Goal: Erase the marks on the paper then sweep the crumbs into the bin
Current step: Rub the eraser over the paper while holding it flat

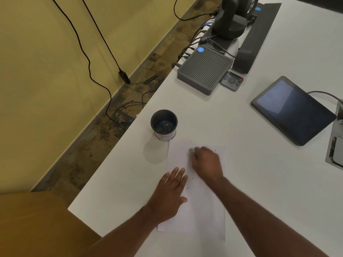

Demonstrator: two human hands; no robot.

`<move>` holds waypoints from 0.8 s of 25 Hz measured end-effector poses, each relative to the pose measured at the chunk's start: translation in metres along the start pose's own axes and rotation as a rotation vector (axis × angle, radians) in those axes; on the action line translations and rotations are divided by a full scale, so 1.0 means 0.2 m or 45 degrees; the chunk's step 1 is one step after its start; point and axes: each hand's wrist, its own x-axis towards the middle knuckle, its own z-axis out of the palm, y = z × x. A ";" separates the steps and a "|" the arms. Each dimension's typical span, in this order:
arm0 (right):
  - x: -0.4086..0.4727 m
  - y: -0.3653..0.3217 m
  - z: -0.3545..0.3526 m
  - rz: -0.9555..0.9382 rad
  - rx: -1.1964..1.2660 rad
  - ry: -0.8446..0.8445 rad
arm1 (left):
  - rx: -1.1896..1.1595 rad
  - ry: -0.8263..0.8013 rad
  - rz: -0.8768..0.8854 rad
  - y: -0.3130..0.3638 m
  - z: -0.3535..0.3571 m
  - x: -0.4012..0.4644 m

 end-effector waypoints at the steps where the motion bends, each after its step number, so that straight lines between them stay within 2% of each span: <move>1: -0.08 -0.05 0.04 -0.129 -0.002 -0.073 | -0.016 -0.009 -0.014 0.00 0.00 0.00; 2: -0.12 -0.05 0.07 -0.236 -0.026 -0.089 | -0.025 -0.009 -0.022 0.00 0.00 0.00; 3: -0.10 -0.01 0.05 -0.227 -0.031 -0.108 | -0.023 0.002 -0.020 0.00 0.00 0.00; 4: -0.04 0.05 0.03 -0.115 -0.040 -0.091 | -0.014 0.001 -0.013 -0.01 0.00 0.00; 6: 0.07 0.15 -0.04 0.147 -0.057 0.078 | -0.013 -0.020 -0.007 -0.01 -0.01 -0.01; 7: 0.07 0.17 -0.06 0.204 -0.052 0.139 | -0.023 -0.033 -0.015 0.00 -0.01 -0.01; 9: -0.06 0.08 -0.04 0.125 -0.007 0.083 | -0.056 -0.037 -0.051 0.00 -0.02 0.00; 12: -0.30 0.01 0.05 -0.195 -0.006 -0.112 | -0.091 -0.022 -0.074 0.00 -0.03 0.01; 14: -0.20 0.14 0.02 -0.068 -0.064 -0.088 | -0.059 -0.043 -0.065 -0.01 -0.03 0.00; 17: -0.02 0.28 -0.09 0.221 -0.100 0.140 | -0.053 -0.055 -0.072 -0.01 -0.04 -0.01; 19: -0.08 0.18 -0.07 0.168 -0.049 0.153 | -0.081 -0.043 -0.070 -0.02 -0.04 0.00; 20: -0.18 0.09 -0.03 0.067 -0.021 0.084 | -0.107 -0.059 -0.079 -0.02 -0.04 0.00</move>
